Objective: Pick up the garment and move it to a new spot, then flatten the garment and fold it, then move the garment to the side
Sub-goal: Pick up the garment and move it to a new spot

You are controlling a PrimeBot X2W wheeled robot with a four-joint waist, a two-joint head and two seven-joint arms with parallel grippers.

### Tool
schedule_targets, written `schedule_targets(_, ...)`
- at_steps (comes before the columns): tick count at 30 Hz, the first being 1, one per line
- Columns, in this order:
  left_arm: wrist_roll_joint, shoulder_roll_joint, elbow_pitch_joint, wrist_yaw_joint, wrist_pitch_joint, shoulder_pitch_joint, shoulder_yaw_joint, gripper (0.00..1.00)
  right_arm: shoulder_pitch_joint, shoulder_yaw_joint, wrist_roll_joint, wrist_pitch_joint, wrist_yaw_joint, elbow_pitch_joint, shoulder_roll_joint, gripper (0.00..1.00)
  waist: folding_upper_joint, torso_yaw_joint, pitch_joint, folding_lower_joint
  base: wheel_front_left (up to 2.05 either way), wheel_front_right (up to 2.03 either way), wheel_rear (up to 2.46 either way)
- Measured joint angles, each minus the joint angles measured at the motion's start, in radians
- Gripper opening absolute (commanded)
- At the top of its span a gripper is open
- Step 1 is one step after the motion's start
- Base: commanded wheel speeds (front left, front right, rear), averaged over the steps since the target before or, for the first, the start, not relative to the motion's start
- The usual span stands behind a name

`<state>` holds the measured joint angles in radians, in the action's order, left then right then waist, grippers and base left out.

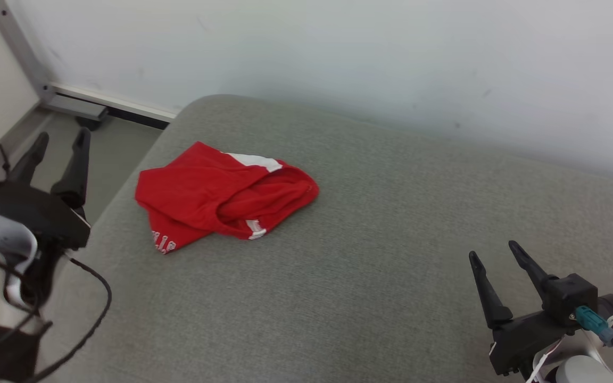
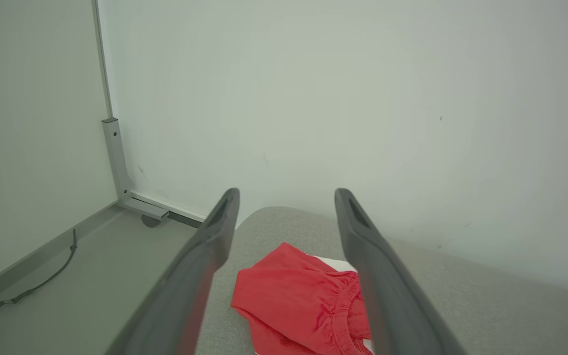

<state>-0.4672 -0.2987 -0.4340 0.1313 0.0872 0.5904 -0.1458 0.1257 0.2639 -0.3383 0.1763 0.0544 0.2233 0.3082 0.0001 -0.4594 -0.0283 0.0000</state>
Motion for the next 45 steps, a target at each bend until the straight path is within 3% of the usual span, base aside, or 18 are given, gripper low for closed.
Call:
schedule_targets(9, -0.078, -0.049, -0.257, 0.001, 0.22, 0.158, -0.056, 1.0, -0.002, -0.01, 0.019, -0.028, 0.016, -0.067, 0.03, 1.0, 0.0, 0.105, -0.05, 0.0001, 0.0, 0.0, 0.0)
schedule_targets(20, -0.212, -0.152, -0.397, 0.001, 0.416, 0.209, -0.082, 1.0, 0.065, -0.006, 0.042, -0.069, 0.017, -0.119, 0.047, 1.0, 0.0001, 0.256, -0.129, 0.0001, 0.0, 0.0, 0.0)
schedule_targets(28, -0.255, -0.144, -0.501, 0.001, 0.523, 0.214, -0.095, 1.0, 0.089, -0.015, 0.048, -0.089, 0.017, -0.141, 0.064, 1.0, 0.0001, 0.347, -0.185, 0.0001, 0.0, 0.0, 0.0)
schedule_targets(38, -0.262, -0.123, -0.585, 0.001, 0.618, 0.22, -0.135, 0.98, 0.089, -0.031, 0.052, -0.111, 0.022, -0.171, 0.088, 1.0, 0.0001, 0.383, -0.239, 0.0001, 0.0, 0.0, 0.0)
schedule_targets(39, -0.262, -0.125, -0.588, 0.001, 0.621, 0.223, -0.138, 0.63, 0.091, -0.031, 0.052, -0.115, 0.022, -0.173, 0.088, 1.0, 0.0, 0.384, -0.241, 0.0001, 0.0, 0.0, 0.0)
schedule_targets(40, -0.26, -0.128, -0.589, 0.001, 0.622, 0.227, -0.147, 0.0, 0.092, -0.031, 0.052, -0.115, 0.022, -0.176, 0.088, 1.0, 0.0001, 0.384, -0.242, 0.0, 0.0, 0.0, 0.0)
schedule_targets(45, -0.246, -0.129, -0.588, 0.001, 0.631, 0.258, -0.188, 0.0, 0.093, -0.033, 0.052, -0.116, 0.022, -0.175, 0.09, 1.0, 0.0001, 0.377, -0.244, 0.0001, 0.0, 0.0, 0.0)
